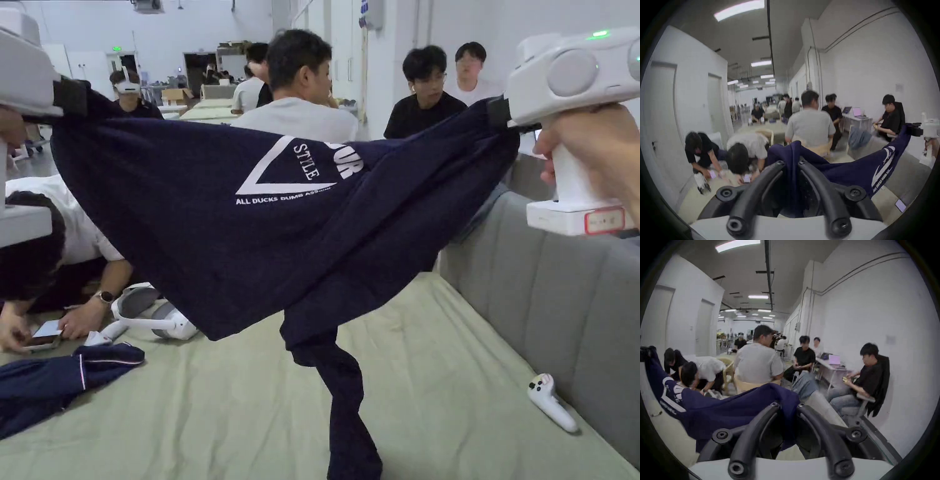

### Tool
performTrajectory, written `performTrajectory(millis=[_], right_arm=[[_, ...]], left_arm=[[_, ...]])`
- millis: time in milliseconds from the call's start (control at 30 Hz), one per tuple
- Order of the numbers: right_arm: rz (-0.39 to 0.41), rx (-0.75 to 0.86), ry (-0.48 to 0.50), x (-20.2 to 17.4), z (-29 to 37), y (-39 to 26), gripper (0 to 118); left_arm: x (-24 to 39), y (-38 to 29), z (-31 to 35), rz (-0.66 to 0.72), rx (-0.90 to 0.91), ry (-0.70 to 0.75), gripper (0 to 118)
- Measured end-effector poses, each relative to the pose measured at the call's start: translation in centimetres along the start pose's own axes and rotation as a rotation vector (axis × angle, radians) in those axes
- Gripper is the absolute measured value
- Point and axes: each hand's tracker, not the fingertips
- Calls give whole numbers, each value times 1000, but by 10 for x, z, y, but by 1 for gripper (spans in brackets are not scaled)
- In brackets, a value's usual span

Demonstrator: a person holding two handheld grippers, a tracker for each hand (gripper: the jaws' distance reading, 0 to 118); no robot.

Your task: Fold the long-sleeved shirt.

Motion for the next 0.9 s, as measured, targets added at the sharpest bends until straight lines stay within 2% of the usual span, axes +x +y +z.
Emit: performTrajectory(millis=[100, 200, 233, 267, 367, 600, 633, 733, 867, 900], right_arm=[[-50, 61, -3, 0, 12, 19, 11], [-28, 72, -12, -2, 16, 13, 11], [-24, 69, -8, -4, 17, 4, 11], [-25, 61, 2, -4, 16, -5, 11], [-62, -22, 51, -12, 9, -57, 11], [-76, -333, 106, -48, -34, -257, 11], [-92, -390, 107, -53, -38, -288, 11], [-82, -514, 134, -62, -45, -354, 11], [-113, -468, 149, -48, -3, -373, 11], [-115, -446, 160, -43, 16, -374, 10]], left_arm=[[27, 25, 29, -42, 19, 30, 10], [40, 24, 37, -22, -9, 34, 10], [12, 22, 15, -9, -21, 27, 10], [12, 16, 13, -3, -22, 21, 10], [12, -35, -2, 29, -104, 1, 10], [26, -244, -40, 114, -412, -24, 10], [13, -274, -64, 121, -465, -37, 10], [13, -342, -64, 175, -552, -37, 10], [2, -372, -36, 202, -554, -37, 10], [10, -369, -4, 210, -532, -30, 10]])
